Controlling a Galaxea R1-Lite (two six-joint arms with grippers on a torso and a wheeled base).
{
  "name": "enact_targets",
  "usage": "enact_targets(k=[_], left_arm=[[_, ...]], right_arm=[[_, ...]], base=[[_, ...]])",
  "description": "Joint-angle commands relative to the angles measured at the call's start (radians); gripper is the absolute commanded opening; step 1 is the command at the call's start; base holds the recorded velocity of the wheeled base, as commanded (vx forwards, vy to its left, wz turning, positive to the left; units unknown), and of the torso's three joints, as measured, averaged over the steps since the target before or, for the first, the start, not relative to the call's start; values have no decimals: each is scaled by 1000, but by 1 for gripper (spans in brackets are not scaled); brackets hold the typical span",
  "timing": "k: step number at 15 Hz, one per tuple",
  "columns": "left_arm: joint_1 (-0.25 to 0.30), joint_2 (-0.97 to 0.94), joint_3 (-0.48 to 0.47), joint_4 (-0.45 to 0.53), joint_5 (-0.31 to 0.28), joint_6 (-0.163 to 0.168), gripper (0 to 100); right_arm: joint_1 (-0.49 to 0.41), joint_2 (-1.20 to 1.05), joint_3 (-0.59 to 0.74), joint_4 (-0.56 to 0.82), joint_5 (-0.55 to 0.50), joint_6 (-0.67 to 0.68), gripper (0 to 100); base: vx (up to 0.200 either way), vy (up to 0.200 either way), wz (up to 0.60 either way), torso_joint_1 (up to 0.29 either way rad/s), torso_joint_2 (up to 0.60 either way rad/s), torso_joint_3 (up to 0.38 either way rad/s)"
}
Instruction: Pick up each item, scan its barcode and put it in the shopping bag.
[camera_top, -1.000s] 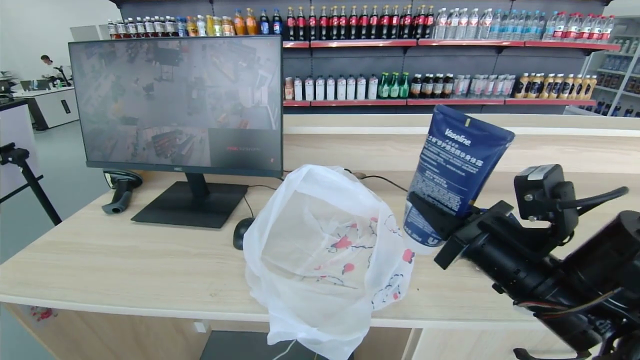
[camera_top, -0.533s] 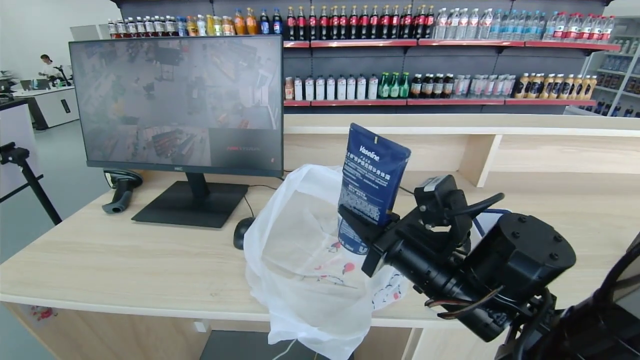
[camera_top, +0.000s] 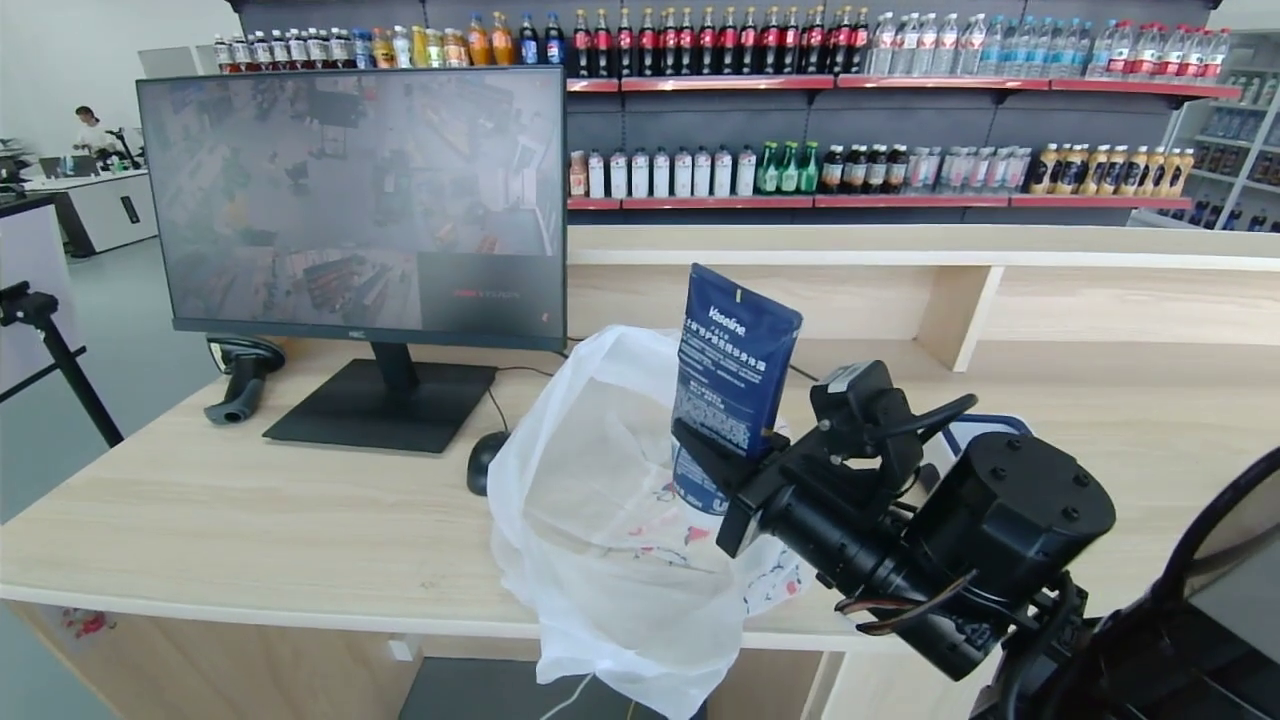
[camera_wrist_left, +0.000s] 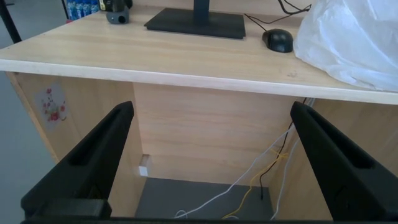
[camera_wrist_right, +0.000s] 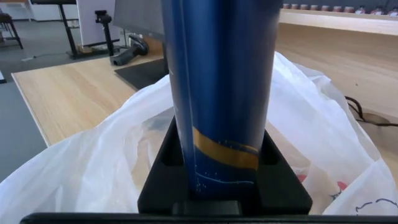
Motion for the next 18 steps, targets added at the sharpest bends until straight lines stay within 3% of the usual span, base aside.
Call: enact_targets(k=[1,5,11,18], left_arm=[[-2,0,0,-1,0,0,100],[0,0,0,-1,0,-2,100],[0,0,0,-1,0,-3,100],[0,0,0,-1,0,0,100]], right_arm=[[-10,3,-5,-1,-1,-1,0],[-42,0,-11,-1,-1,-1,0],[-50,-1,-13,-1,-1,-1,0],[-50,-1,-16,-1,-1,-1,0]], base=[[-200,0,0,22,22,-7],[-50,0,0,-1,3,-1],[0,200,0,5,3,3],[29,0,0,1,-1,0]])
